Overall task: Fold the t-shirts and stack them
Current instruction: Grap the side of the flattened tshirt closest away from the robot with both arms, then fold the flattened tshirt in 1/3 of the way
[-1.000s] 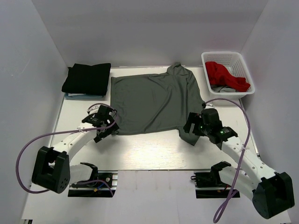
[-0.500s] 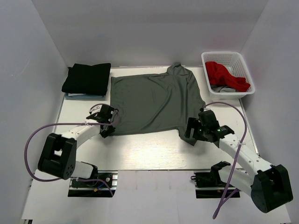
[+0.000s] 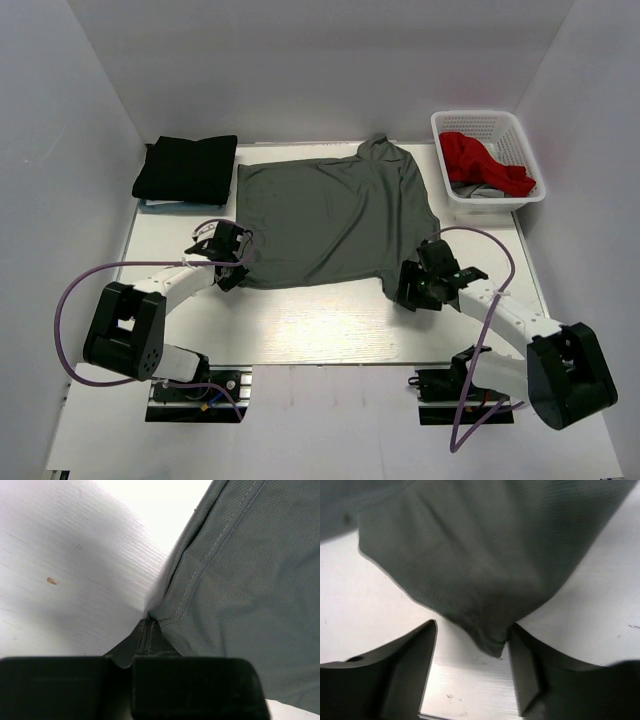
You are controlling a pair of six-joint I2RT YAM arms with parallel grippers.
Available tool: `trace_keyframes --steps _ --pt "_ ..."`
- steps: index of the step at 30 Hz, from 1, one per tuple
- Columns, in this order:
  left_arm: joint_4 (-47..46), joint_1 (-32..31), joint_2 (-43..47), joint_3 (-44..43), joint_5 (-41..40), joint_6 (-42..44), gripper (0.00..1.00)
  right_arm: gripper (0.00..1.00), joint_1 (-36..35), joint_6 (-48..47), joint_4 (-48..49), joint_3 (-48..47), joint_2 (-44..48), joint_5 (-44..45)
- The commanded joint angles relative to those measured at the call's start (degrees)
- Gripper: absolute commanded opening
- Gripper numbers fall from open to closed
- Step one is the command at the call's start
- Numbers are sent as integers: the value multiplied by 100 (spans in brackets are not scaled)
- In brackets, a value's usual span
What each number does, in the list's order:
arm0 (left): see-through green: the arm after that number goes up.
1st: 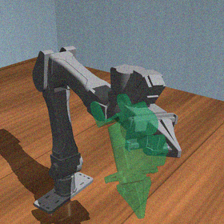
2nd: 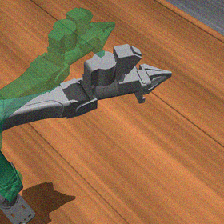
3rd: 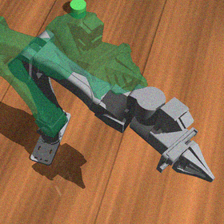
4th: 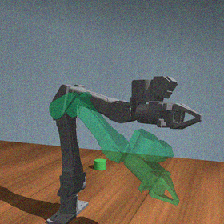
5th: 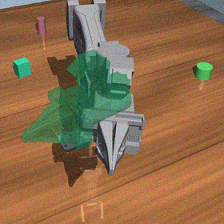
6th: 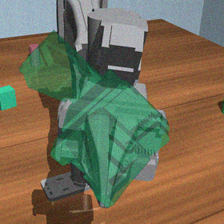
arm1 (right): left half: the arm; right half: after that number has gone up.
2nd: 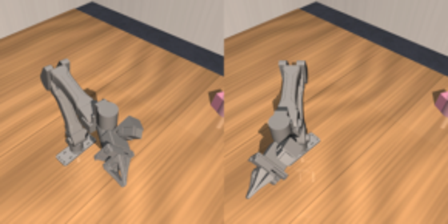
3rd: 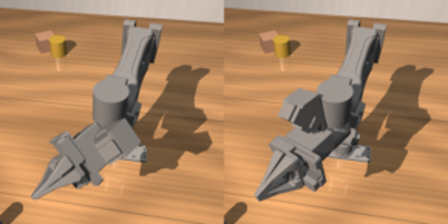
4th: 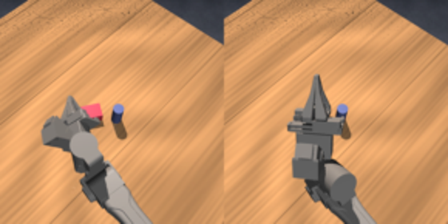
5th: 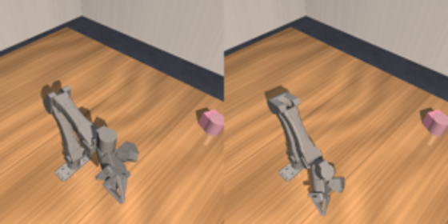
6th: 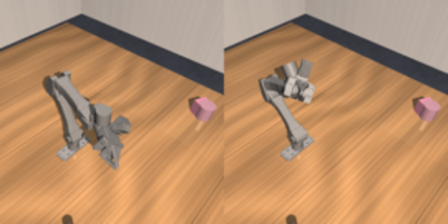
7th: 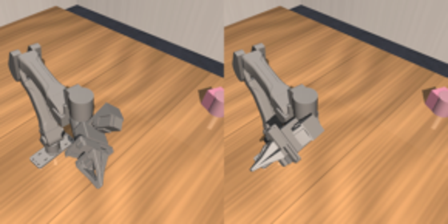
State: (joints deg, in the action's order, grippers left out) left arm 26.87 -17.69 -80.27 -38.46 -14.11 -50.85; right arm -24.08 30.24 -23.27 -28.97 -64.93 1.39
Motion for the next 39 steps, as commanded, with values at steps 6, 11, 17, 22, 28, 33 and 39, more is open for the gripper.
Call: trace_keyframes --steps 6,11,17,22,28,33,39 --pt "265 20 134 110 93 31 0 0 17 1212 -334 76 -416 1108" --pt "1029 20 485 172 -153 -302 0 0 -18 1396 -2002 -143 620 1276" --pt "1786 20 1074 364 135 -733 0 0 -53 1879 -3267 -863 1614 458" --pt "1839 20 1549 313 347 -786 0 0 -36 1933 -3299 -926 1896 695" --pt "1620 -41 1796 50 417 -620 0 0 -36 1520 -2754 -1172 1528 661" --pt "1400 12 1366 -355 427 -488 0 0 -36 1336 -2289 -1462 1176 845" --pt "1565 12 734 -1110 -64 -487 0 0 8 1204 -2164 -2191 491 1469"
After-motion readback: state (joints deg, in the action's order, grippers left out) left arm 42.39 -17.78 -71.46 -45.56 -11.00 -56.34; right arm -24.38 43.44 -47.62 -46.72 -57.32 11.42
